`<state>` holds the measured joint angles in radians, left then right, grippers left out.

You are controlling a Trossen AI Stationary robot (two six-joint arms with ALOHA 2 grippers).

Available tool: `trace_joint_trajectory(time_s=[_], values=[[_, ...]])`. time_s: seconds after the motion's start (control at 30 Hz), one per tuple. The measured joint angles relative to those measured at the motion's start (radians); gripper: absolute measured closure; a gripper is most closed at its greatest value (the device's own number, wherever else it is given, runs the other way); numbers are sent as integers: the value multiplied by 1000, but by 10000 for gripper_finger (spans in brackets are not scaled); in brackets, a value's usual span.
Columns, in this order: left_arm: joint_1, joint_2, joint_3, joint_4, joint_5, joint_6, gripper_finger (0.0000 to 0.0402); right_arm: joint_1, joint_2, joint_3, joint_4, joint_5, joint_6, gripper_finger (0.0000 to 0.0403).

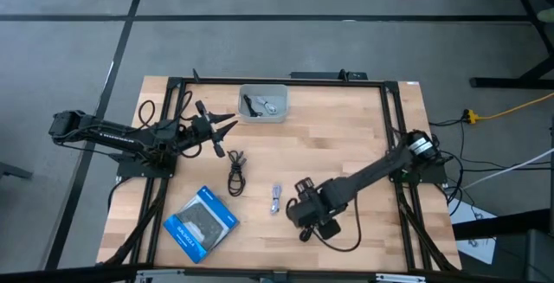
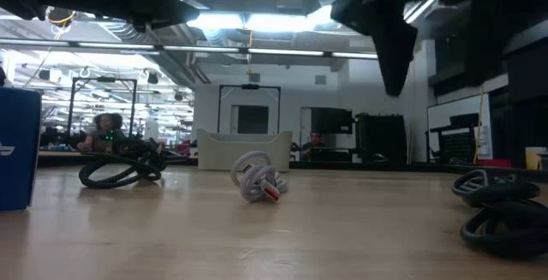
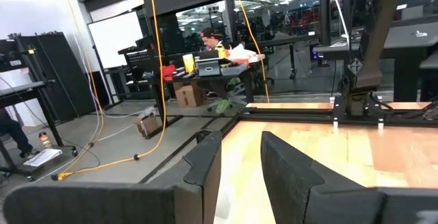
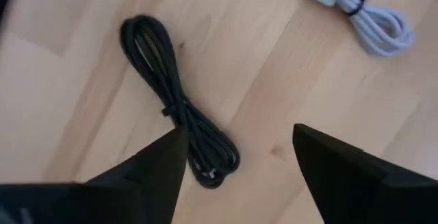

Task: Pick and place USB-C Cables
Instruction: Put the bottom black charger cable into the white bin

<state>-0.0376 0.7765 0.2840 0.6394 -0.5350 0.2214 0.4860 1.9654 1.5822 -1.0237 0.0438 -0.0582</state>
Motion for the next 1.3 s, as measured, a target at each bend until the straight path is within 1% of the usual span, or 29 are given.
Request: trace_joint_trajectory(time_s=[0.1,0.17,0.3,0.37,0.53,0.67,0.8,0.87,0.97,1.17,1.3], values=[[0,0,0,0,0,-3,305,17,39,0,8,1,-31,134],[0,0,0,0,1,-9,305,24,64,0,-22,-1,-25,134],[0,0,0,-1,1,-9,305,28,113,-1,-41,-46,48,134],[0,0,0,-1,1,-4,305,30,132,-1,-40,-67,57,134],[0,0,0,-1,1,-2,305,34,198,-1,-24,-67,31,134],[0,0,0,-2,0,-1,305,32,226,5,-30,-61,35,134],[0,0,0,-2,0,-1,305,12,224,3,-30,-25,128,141],[0,0,0,-2,0,-1,305,-8,220,3,-27,-24,196,158],[0,0,0,-2,0,-1,305,-37,221,2,-26,11,280,204],[0,0,0,-2,0,-1,305,-52,222,2,-29,65,372,344],[0,0,0,-2,0,-1,305,-54,222,11,-63,62,405,348]])
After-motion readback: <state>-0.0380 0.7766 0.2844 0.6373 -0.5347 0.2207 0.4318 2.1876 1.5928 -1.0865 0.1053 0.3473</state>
